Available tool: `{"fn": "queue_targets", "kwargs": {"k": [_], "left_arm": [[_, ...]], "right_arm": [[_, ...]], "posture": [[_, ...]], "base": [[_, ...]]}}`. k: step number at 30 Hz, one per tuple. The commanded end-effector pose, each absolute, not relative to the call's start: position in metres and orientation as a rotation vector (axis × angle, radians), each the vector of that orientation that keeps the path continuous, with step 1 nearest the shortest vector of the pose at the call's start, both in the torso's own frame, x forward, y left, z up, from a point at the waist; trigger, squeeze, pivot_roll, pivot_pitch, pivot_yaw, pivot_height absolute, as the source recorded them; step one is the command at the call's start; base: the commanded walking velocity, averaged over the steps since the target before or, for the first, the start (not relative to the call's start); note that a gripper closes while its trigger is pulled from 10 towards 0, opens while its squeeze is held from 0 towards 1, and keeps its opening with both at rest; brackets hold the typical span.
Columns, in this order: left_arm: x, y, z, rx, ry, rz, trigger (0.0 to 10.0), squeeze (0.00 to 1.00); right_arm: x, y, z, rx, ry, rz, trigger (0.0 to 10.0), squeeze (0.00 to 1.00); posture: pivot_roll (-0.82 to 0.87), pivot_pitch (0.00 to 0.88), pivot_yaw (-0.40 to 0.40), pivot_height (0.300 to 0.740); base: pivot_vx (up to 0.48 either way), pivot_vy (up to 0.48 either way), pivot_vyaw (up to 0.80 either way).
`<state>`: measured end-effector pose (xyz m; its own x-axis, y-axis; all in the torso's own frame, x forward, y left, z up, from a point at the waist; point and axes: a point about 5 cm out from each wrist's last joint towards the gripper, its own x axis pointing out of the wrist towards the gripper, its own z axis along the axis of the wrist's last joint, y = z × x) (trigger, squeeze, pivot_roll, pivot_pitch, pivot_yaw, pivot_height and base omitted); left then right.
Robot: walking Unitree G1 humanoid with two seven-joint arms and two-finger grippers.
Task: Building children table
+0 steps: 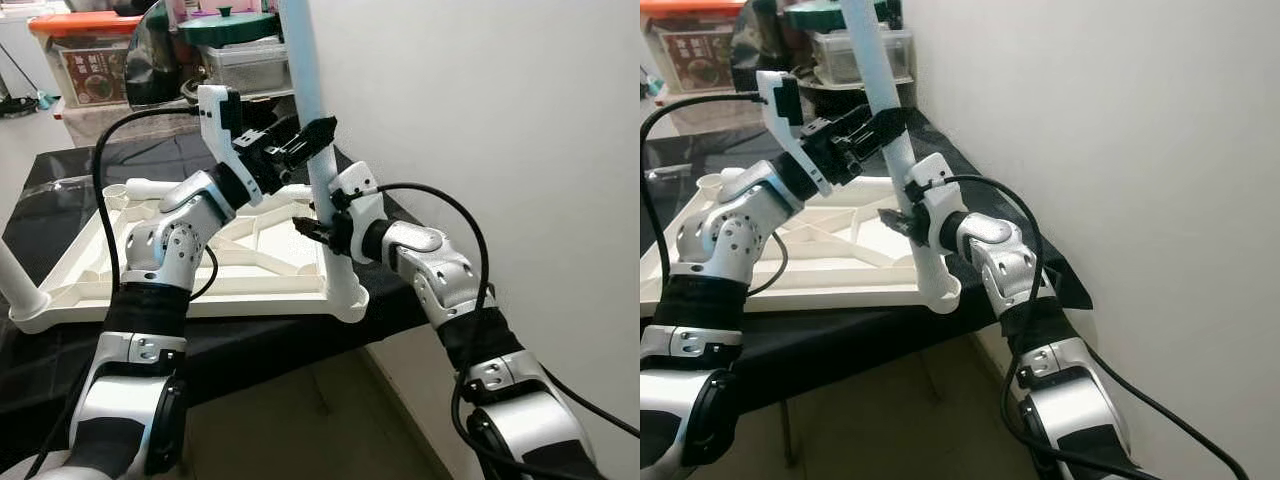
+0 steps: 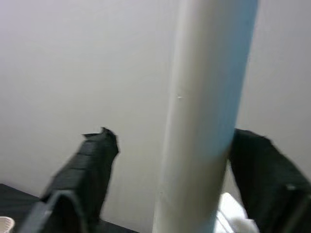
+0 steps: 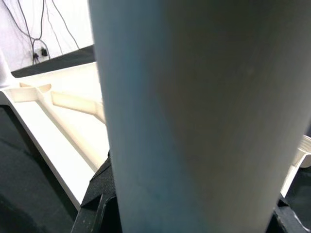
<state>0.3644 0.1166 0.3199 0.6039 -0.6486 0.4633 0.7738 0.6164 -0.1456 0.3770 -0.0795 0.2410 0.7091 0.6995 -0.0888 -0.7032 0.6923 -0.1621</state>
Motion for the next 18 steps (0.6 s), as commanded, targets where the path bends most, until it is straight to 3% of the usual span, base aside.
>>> {"fn": "queue_targets", "kwargs": {"k": [1,2,3,8,9,10,11,14,18], "left_arm": [[0.362,0.12,0.333,-0.347,-0.445,-0.804,10.0,1.0],[0.362,0.121,0.334,-0.349,-0.45,-0.791,10.0,1.0],[0.361,0.122,0.336,-0.353,-0.461,-0.778,10.0,0.0],[0.356,0.124,0.337,-0.37,-0.479,-0.76,10.0,0.0],[0.355,0.126,0.336,-0.373,-0.484,-0.726,10.0,0.0],[0.355,0.126,0.336,-0.373,-0.484,-0.726,10.0,0.0],[0.353,0.129,0.333,-0.382,-0.484,-0.68,10.0,0.0],[0.345,0.136,0.319,-0.385,-0.49,-0.553,10.0,0.0],[0.331,0.14,0.296,-0.415,-0.457,-0.477,10.0,0.0]], "right_arm": [[0.377,-0.08,0.247,-0.163,-0.023,0.781,0.0,0.0],[0.377,-0.081,0.248,-0.162,-0.029,0.78,0.0,0.0],[0.377,-0.082,0.25,-0.152,-0.04,0.773,0.0,0.0],[0.378,-0.085,0.256,-0.126,-0.07,0.744,0.0,0.0],[0.38,-0.091,0.261,-0.095,-0.093,0.693,1.1,0.0],[0.38,-0.091,0.261,-0.095,-0.093,0.693,1.1,0.0],[0.384,-0.098,0.266,-0.064,-0.122,0.625,10.0,0.0],[0.387,-0.117,0.276,-0.008,-0.206,0.482,10.0,0.0],[0.379,-0.124,0.276,0.007,-0.264,0.447,10.0,0.0]], "posture": [[0.05,0.0,-0.004,0.74],[0.05,0.0,-0.004,0.74],[0.05,0.0,-0.005,0.74],[0.05,0.0,-0.006,0.74],[0.05,0.0,-0.009,0.74],[0.05,0.0,-0.009,0.74],[0.05,0.0,-0.012,0.74],[0.05,0.0,-0.021,0.74],[0.05,0.0,-0.022,0.74]], "base": [[0.0,0.0,0.0],[0.0,0.0,0.0],[0.0,0.0,0.0],[0.0,0.0,0.0],[0.0,0.0,0.0],[0.0,0.0,0.0],[0.0,0.0,0.0],[0.0,0.0,0.0],[0.0,0.0,0.0]]}}
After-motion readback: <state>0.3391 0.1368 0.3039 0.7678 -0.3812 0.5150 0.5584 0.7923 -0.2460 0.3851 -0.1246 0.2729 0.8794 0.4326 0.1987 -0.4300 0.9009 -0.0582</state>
